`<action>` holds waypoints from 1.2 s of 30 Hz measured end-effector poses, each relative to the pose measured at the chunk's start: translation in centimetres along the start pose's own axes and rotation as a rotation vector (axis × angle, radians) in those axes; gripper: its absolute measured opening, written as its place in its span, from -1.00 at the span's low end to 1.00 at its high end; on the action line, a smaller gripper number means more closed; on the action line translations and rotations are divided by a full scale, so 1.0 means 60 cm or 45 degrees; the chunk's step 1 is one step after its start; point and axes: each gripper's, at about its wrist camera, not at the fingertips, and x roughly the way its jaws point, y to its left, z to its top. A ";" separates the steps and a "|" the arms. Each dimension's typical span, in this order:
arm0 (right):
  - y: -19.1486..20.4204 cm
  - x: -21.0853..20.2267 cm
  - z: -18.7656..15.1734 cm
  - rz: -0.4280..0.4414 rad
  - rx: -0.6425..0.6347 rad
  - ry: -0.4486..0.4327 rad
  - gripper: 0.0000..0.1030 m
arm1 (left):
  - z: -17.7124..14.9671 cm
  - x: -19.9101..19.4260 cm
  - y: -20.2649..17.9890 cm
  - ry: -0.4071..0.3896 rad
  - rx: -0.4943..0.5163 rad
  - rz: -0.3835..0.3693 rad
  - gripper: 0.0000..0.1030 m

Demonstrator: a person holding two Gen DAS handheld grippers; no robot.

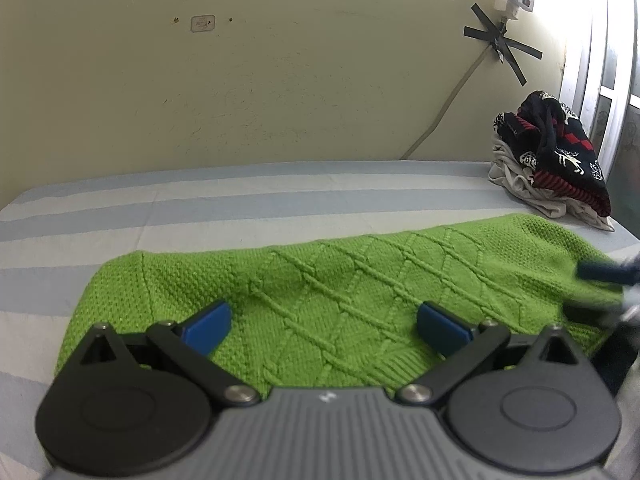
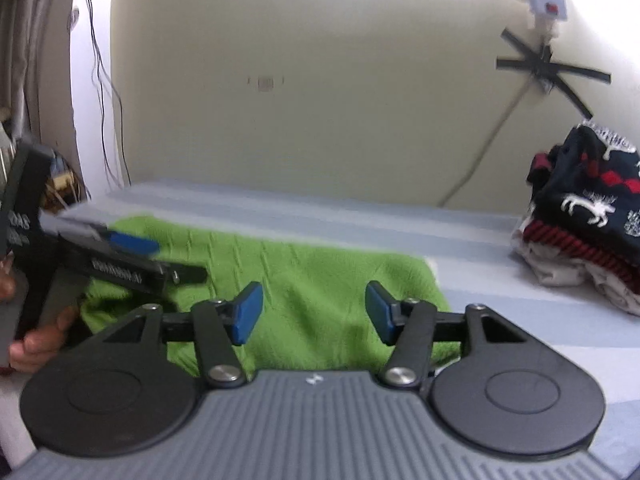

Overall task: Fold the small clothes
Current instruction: 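Press the green folded section flat with both grippers open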

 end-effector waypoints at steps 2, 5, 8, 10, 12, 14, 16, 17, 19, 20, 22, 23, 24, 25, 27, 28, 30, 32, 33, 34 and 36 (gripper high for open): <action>-0.004 0.007 -0.010 -0.016 0.003 -0.009 0.30 | 0.000 0.000 0.001 0.000 0.000 -0.004 1.00; -0.023 0.008 -0.006 0.050 0.095 -0.028 0.43 | 0.000 0.000 0.001 0.002 0.002 -0.004 1.00; -0.043 0.002 -0.009 0.130 0.204 -0.061 0.46 | 0.001 -0.001 0.003 0.002 0.001 -0.009 1.00; -0.055 0.001 -0.009 0.167 0.267 -0.081 0.46 | 0.001 -0.001 0.004 0.003 0.000 -0.012 1.00; -0.049 -0.003 -0.013 0.172 0.270 -0.085 0.47 | 0.001 -0.001 0.005 0.006 -0.002 -0.016 1.00; -0.040 -0.003 -0.013 0.175 0.253 -0.084 0.53 | 0.001 0.000 0.007 0.010 -0.003 -0.022 1.00; -0.039 -0.002 -0.013 0.179 0.249 -0.083 0.56 | 0.002 0.001 0.009 0.013 -0.006 -0.030 1.00; -0.041 -0.004 -0.014 0.180 0.252 -0.085 0.56 | 0.002 0.001 0.011 0.013 -0.009 -0.035 1.00; -0.043 -0.004 -0.016 0.183 0.259 -0.087 0.56 | 0.003 0.001 0.014 0.012 -0.016 -0.042 1.00; -0.043 -0.004 -0.016 0.184 0.260 -0.088 0.56 | 0.003 0.002 0.015 0.011 -0.018 -0.045 1.00; -0.046 -0.005 -0.018 0.184 0.261 -0.088 0.57 | 0.002 0.002 0.016 0.010 -0.016 -0.046 1.00; -0.046 -0.005 -0.018 0.184 0.261 -0.088 0.57 | 0.002 0.002 0.016 0.009 -0.013 -0.047 1.00; -0.045 -0.005 -0.018 0.184 0.262 -0.088 0.58 | 0.002 0.002 0.016 0.008 -0.010 -0.045 1.00; -0.045 -0.007 -0.019 0.184 0.263 -0.089 0.58 | 0.002 0.003 0.015 0.007 -0.008 -0.045 1.00; -0.046 -0.007 -0.019 0.187 0.265 -0.090 0.59 | 0.002 0.002 0.015 0.004 -0.008 -0.046 1.00; -0.047 -0.007 -0.020 0.190 0.266 -0.090 0.59 | 0.001 0.002 0.016 0.003 -0.010 -0.048 1.00; -0.047 -0.007 -0.020 0.192 0.269 -0.091 0.60 | 0.000 0.001 0.018 -0.006 -0.020 -0.056 1.00; -0.047 -0.008 -0.021 0.194 0.271 -0.092 0.60 | -0.001 0.000 0.021 -0.014 -0.033 -0.067 1.00; -0.048 -0.008 -0.021 0.196 0.271 -0.092 0.61 | -0.001 -0.001 0.022 -0.019 -0.041 -0.072 1.00; -0.049 -0.008 -0.021 0.198 0.271 -0.092 0.61 | -0.002 -0.002 0.024 -0.024 -0.048 -0.077 1.00; -0.049 -0.009 -0.021 0.198 0.273 -0.093 0.61 | -0.003 -0.004 0.028 -0.035 -0.064 -0.087 1.00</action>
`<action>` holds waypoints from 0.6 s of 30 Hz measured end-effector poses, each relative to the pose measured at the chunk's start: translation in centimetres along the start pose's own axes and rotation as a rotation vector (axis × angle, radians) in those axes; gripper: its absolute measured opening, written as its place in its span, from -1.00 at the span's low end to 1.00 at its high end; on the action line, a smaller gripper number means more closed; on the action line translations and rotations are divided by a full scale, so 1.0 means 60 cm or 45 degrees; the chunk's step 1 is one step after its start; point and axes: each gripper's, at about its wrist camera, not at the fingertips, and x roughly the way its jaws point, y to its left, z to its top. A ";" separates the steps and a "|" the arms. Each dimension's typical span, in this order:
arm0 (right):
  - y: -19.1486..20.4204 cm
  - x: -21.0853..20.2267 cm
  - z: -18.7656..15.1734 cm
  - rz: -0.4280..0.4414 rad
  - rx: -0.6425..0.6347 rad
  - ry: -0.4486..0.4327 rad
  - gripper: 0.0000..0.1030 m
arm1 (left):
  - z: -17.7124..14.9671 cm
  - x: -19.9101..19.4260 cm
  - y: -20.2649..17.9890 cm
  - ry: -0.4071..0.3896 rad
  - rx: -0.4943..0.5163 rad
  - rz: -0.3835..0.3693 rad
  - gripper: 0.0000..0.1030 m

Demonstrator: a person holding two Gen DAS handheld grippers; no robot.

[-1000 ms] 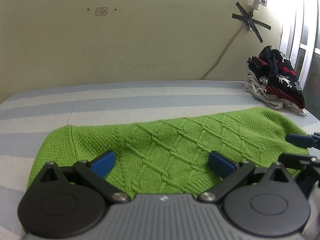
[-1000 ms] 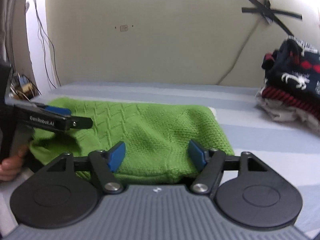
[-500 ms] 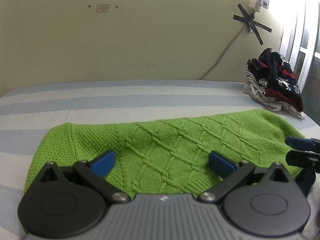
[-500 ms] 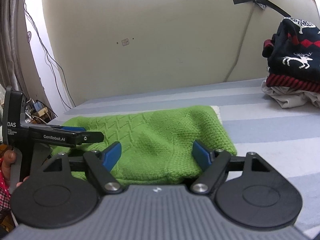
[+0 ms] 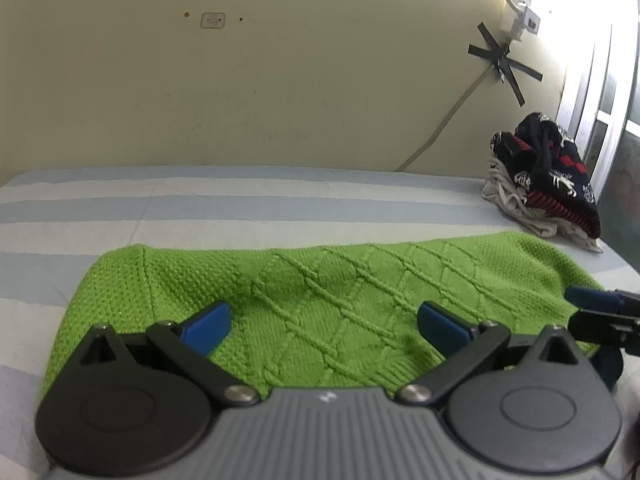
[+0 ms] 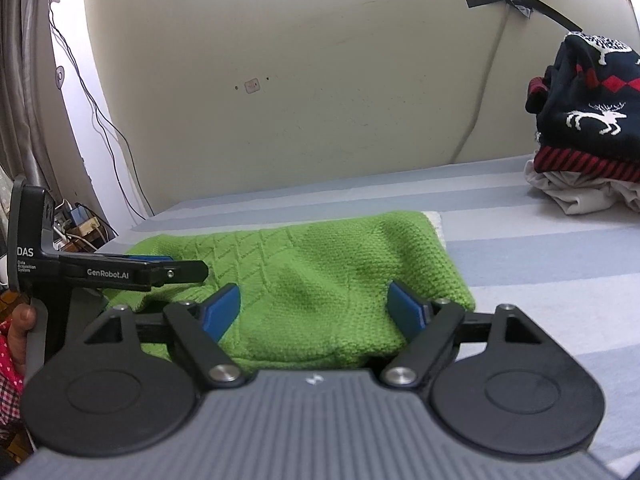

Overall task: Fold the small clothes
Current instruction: 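Press the green folded section flat with both grippers open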

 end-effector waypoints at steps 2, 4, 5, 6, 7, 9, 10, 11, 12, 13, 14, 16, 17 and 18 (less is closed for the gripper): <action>-0.001 0.000 0.000 0.001 0.002 -0.001 0.62 | 0.000 -0.001 0.002 -0.007 -0.011 -0.008 1.00; 0.000 0.000 0.000 0.002 0.003 -0.001 0.62 | 0.001 -0.001 0.002 -0.008 -0.011 -0.010 1.00; -0.001 0.000 0.000 0.004 0.003 -0.001 0.62 | 0.001 -0.001 0.002 -0.008 -0.009 -0.009 1.00; -0.001 0.000 0.000 0.004 0.003 -0.002 0.62 | 0.001 -0.001 0.001 -0.006 -0.005 -0.008 1.00; -0.001 0.000 -0.001 0.004 0.003 -0.002 0.62 | 0.001 -0.001 0.001 -0.005 -0.003 -0.007 1.00; -0.002 0.000 0.000 0.005 0.004 -0.002 0.62 | 0.001 -0.002 0.001 -0.002 -0.002 -0.007 1.00; -0.002 0.000 0.000 0.006 0.005 -0.002 0.62 | 0.001 -0.002 0.001 -0.001 -0.002 -0.008 1.00; -0.002 0.000 0.000 0.007 0.006 -0.002 0.63 | 0.002 -0.002 0.001 0.001 -0.001 -0.009 1.00; -0.002 -0.001 0.000 0.007 0.007 -0.003 0.63 | 0.002 -0.002 0.001 0.002 0.000 -0.009 1.00; -0.002 -0.001 0.000 0.007 0.008 -0.003 0.63 | 0.003 -0.001 0.000 0.003 0.001 -0.009 1.00; -0.002 -0.001 0.000 0.007 0.009 -0.003 0.63 | 0.003 0.000 0.000 0.003 0.001 -0.009 1.00; -0.002 -0.001 0.000 0.007 0.009 -0.003 0.63 | 0.003 0.000 0.000 0.003 0.001 -0.010 1.00; -0.001 -0.001 0.000 0.007 0.009 -0.003 0.63 | 0.003 -0.001 0.000 0.003 0.000 -0.009 1.00; -0.001 -0.001 0.000 0.007 0.009 -0.003 0.63 | 0.003 0.000 0.000 0.003 -0.001 -0.010 1.00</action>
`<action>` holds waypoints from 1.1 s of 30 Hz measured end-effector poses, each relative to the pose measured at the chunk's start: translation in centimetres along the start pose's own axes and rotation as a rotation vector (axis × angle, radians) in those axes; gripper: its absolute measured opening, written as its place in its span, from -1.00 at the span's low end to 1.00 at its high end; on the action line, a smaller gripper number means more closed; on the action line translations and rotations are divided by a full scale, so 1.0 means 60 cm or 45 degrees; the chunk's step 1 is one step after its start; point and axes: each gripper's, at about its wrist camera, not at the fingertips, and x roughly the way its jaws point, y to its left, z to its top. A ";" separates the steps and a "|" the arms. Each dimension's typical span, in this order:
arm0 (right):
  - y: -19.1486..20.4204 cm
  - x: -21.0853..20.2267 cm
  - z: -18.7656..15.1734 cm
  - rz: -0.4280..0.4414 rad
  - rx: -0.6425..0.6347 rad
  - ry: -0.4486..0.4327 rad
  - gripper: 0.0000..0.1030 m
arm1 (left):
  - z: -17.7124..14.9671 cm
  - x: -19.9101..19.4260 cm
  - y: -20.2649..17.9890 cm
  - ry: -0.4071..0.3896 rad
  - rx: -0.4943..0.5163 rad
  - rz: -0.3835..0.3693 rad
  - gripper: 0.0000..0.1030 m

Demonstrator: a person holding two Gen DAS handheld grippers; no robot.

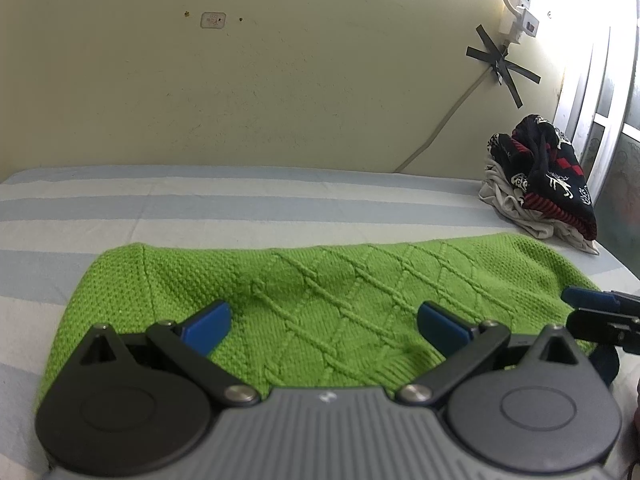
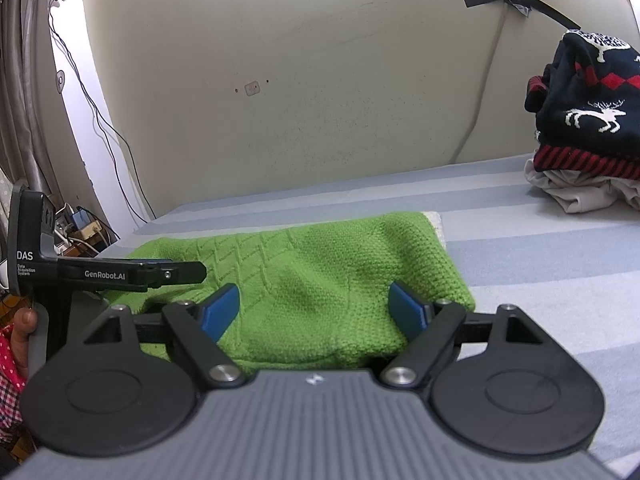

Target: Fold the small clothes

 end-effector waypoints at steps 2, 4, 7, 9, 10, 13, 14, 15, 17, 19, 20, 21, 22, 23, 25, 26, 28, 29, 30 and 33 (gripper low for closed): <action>0.000 0.000 0.000 -0.001 0.000 0.000 0.63 | 0.000 0.000 0.000 0.000 0.001 0.001 1.00; 0.000 0.000 0.000 -0.001 0.000 0.000 0.63 | 0.000 0.000 0.000 0.000 0.001 0.002 1.00; 0.000 0.000 0.000 -0.001 0.001 -0.001 0.64 | 0.000 0.000 0.000 0.000 0.001 0.001 1.00; 0.000 0.000 0.000 -0.001 0.001 -0.001 0.64 | 0.000 0.000 0.000 0.000 0.001 0.002 1.00; 0.000 0.000 0.000 -0.001 0.001 -0.001 0.64 | 0.000 0.000 0.000 0.000 0.002 0.002 1.00; 0.000 0.000 0.000 -0.001 0.001 -0.001 0.64 | 0.000 0.000 0.000 0.001 0.002 0.003 1.00; 0.000 0.000 0.000 -0.001 0.001 -0.001 0.64 | 0.000 0.000 -0.001 0.001 0.002 0.003 1.00; 0.000 0.000 0.000 0.000 0.002 -0.001 0.64 | 0.000 0.000 -0.001 0.001 0.003 0.003 1.00; 0.000 0.000 0.000 -0.001 0.001 -0.001 0.64 | 0.000 0.000 0.000 0.000 0.001 0.002 1.00; -0.002 -0.002 0.001 0.009 0.013 -0.008 0.64 | 0.000 0.000 0.001 -0.001 -0.003 -0.004 1.00; -0.005 -0.006 0.003 0.020 0.036 -0.017 0.63 | 0.000 -0.001 0.002 -0.002 -0.010 -0.013 1.00; -0.010 -0.012 0.005 0.030 0.072 -0.030 0.63 | 0.000 -0.003 0.006 -0.007 -0.024 -0.027 1.00; -0.020 -0.020 0.007 0.042 0.142 -0.046 0.63 | 0.000 -0.007 0.012 -0.018 -0.045 -0.047 1.00; -0.031 -0.028 0.008 0.058 0.219 -0.055 0.64 | 0.000 -0.014 0.018 -0.035 -0.069 -0.069 1.00; -0.057 -0.050 0.009 0.081 0.365 -0.073 0.63 | 0.001 -0.027 0.027 -0.083 -0.099 -0.088 1.00; -0.068 -0.060 0.009 0.064 0.417 -0.070 0.63 | 0.001 -0.033 0.028 -0.108 -0.096 -0.096 1.00; -0.082 -0.070 0.008 -0.011 0.474 -0.030 0.63 | 0.002 -0.038 0.025 -0.124 -0.083 -0.150 1.00; -0.085 -0.073 0.006 -0.042 0.483 -0.011 0.63 | 0.001 -0.040 0.023 -0.122 -0.073 -0.183 0.99; -0.088 -0.074 0.003 -0.059 0.492 0.017 0.63 | 0.001 -0.042 0.017 -0.118 -0.054 -0.223 0.99; -0.088 -0.058 -0.008 -0.050 0.535 0.115 0.56 | -0.002 -0.046 0.003 -0.096 0.011 -0.317 0.95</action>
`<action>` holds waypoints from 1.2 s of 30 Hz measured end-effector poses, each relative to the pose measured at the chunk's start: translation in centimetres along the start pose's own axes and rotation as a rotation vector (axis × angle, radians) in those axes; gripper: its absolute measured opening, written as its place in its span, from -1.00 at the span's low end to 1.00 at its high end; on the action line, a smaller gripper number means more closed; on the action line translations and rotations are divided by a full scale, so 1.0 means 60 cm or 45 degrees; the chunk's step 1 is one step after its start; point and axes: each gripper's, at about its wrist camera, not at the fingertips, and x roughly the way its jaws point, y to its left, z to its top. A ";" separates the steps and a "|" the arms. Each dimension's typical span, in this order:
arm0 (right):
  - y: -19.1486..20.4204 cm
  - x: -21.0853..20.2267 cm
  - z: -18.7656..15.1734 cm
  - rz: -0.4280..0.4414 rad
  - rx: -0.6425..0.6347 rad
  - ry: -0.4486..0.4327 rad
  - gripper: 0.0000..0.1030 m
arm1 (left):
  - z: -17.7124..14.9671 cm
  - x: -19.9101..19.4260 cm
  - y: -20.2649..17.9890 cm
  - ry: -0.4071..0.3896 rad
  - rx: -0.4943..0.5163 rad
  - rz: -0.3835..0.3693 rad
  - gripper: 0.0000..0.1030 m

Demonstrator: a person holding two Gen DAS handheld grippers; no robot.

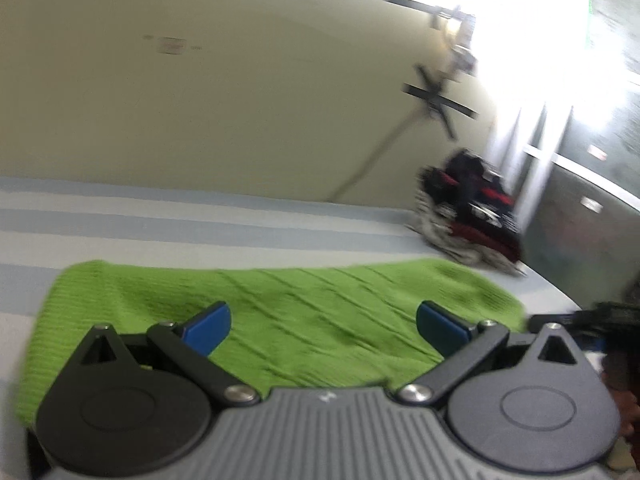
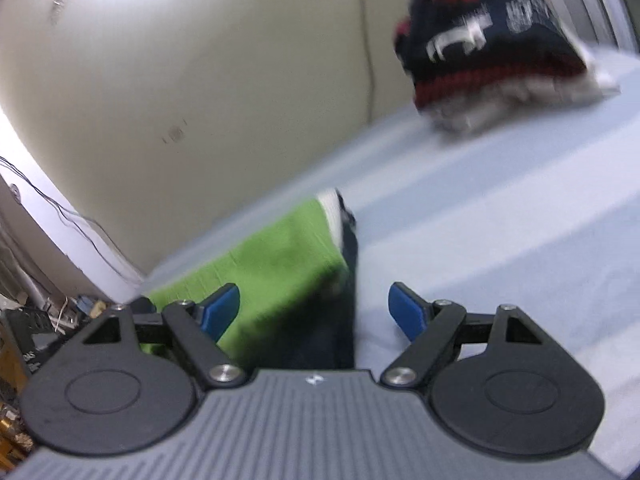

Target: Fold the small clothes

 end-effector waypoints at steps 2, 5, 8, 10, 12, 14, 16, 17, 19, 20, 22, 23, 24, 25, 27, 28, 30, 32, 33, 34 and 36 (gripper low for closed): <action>0.014 0.010 -0.005 0.004 -0.028 0.014 0.54 | -0.003 0.008 -0.006 0.057 0.023 -0.068 0.91; 0.028 0.038 -0.010 0.029 -0.017 0.045 0.32 | -0.003 0.038 -0.009 0.186 0.037 -0.040 0.87; 0.048 0.065 -0.009 0.023 0.031 0.093 -0.39 | -0.001 0.040 -0.006 0.190 0.024 -0.052 0.87; 0.072 0.060 0.000 0.092 0.041 0.068 -0.45 | -0.002 0.038 -0.003 0.189 0.023 -0.052 0.87; 0.121 0.054 0.010 0.121 -0.054 0.036 -0.49 | 0.001 0.033 0.002 0.177 -0.005 -0.074 0.87; 0.178 0.055 0.016 0.155 -0.166 0.029 -0.51 | 0.008 0.015 0.022 0.151 -0.099 -0.141 0.87; 0.240 0.073 0.016 0.174 -0.307 0.048 -0.52 | 0.013 -0.027 0.052 0.060 -0.200 -0.190 0.88; 0.272 0.085 0.012 0.182 -0.377 0.066 -0.53 | 0.016 -0.055 0.069 -0.001 -0.237 -0.191 0.90; 0.327 0.115 0.000 0.208 -0.497 0.112 -0.55 | 0.019 -0.109 0.101 -0.102 -0.275 -0.137 0.95; 0.355 0.133 -0.009 0.226 -0.558 0.138 -0.56 | 0.019 -0.139 0.117 -0.148 -0.288 -0.089 0.96; 0.408 0.179 -0.027 0.257 -0.671 0.200 -0.56 | 0.016 -0.191 0.144 -0.215 -0.310 0.002 0.96; 0.435 0.205 -0.041 0.270 -0.724 0.237 -0.57 | 0.012 -0.214 0.154 -0.245 -0.321 0.043 0.97; 0.455 0.231 -0.054 0.279 -0.764 0.269 -0.58 | 0.009 -0.233 0.162 -0.270 -0.330 0.070 0.98; 0.473 0.265 -0.065 0.286 -0.800 0.306 -0.58 | 0.004 -0.251 0.170 -0.294 -0.340 0.094 0.99; 0.507 0.320 -0.102 0.298 -0.864 0.392 -0.64 | -0.005 -0.273 0.179 -0.321 -0.362 0.117 0.99; 0.521 0.350 -0.122 0.307 -0.891 0.444 -0.71 | -0.006 -0.280 0.182 -0.321 -0.369 0.120 0.99; 0.536 0.391 -0.162 0.307 -0.918 0.520 -0.76 | -0.010 -0.277 0.187 -0.294 -0.383 0.134 0.99; 0.543 0.401 -0.165 0.364 -0.909 0.510 -0.70 | -0.011 -0.260 0.189 -0.240 -0.403 0.156 0.99; 0.543 0.400 -0.157 0.395 -0.870 0.538 -0.60 | -0.011 -0.256 0.192 -0.221 -0.412 0.156 0.99; 0.535 0.384 -0.147 0.435 -0.837 0.550 -0.52 | -0.011 -0.252 0.193 -0.209 -0.416 0.151 0.99; 0.528 0.343 -0.125 0.543 -0.830 0.535 -0.21 | -0.012 -0.247 0.189 -0.207 -0.412 0.139 0.99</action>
